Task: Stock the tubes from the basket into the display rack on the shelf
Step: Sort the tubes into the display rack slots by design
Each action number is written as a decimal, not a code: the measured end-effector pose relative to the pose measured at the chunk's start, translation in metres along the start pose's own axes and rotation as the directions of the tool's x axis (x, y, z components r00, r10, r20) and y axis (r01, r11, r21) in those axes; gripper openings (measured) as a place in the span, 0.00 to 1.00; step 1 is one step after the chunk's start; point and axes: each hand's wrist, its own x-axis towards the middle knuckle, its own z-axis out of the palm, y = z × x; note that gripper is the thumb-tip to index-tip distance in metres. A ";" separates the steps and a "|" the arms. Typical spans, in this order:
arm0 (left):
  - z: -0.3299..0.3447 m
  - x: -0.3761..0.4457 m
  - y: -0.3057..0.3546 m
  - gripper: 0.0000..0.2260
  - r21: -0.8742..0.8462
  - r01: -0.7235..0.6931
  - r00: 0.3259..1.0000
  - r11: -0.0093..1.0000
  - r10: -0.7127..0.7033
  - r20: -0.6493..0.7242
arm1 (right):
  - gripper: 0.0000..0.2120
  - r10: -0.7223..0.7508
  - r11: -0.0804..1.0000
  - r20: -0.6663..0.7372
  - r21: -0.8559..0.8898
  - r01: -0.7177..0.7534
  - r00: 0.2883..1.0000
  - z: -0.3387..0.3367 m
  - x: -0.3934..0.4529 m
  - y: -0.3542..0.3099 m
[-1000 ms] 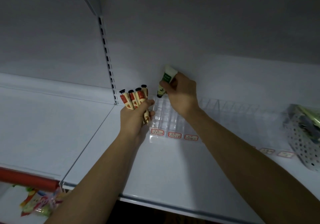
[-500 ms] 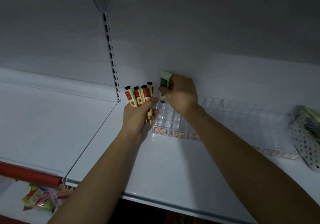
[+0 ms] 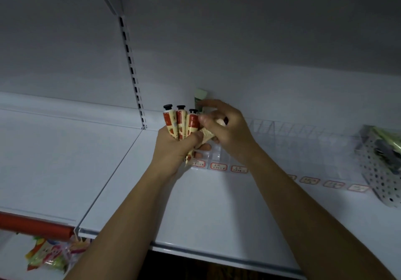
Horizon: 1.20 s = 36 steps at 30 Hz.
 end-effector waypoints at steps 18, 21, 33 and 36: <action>0.000 0.004 -0.002 0.05 -0.213 0.015 0.999 0.977 -0.023 -0.038 | 0.08 -0.017 0.930 0.003 -0.366 0.017 1.000 -0.036 -0.016 0.020; 0.000 0.001 -0.005 0.09 -0.108 -0.067 0.996 0.992 0.059 -0.073 | 0.04 -0.025 0.966 -0.152 -0.259 -0.016 0.988 -0.045 -0.013 0.021; 0.006 0.047 0.001 0.08 0.444 -0.145 0.960 0.884 0.235 -0.154 | 0.07 -0.017 0.938 -0.405 -0.323 -0.126 0.914 -0.031 0.024 0.023; 0.004 0.044 -0.005 0.06 0.393 -0.128 0.959 0.911 0.215 -0.186 | 0.08 -0.070 0.869 -0.327 -0.484 -0.103 0.942 -0.026 0.028 0.024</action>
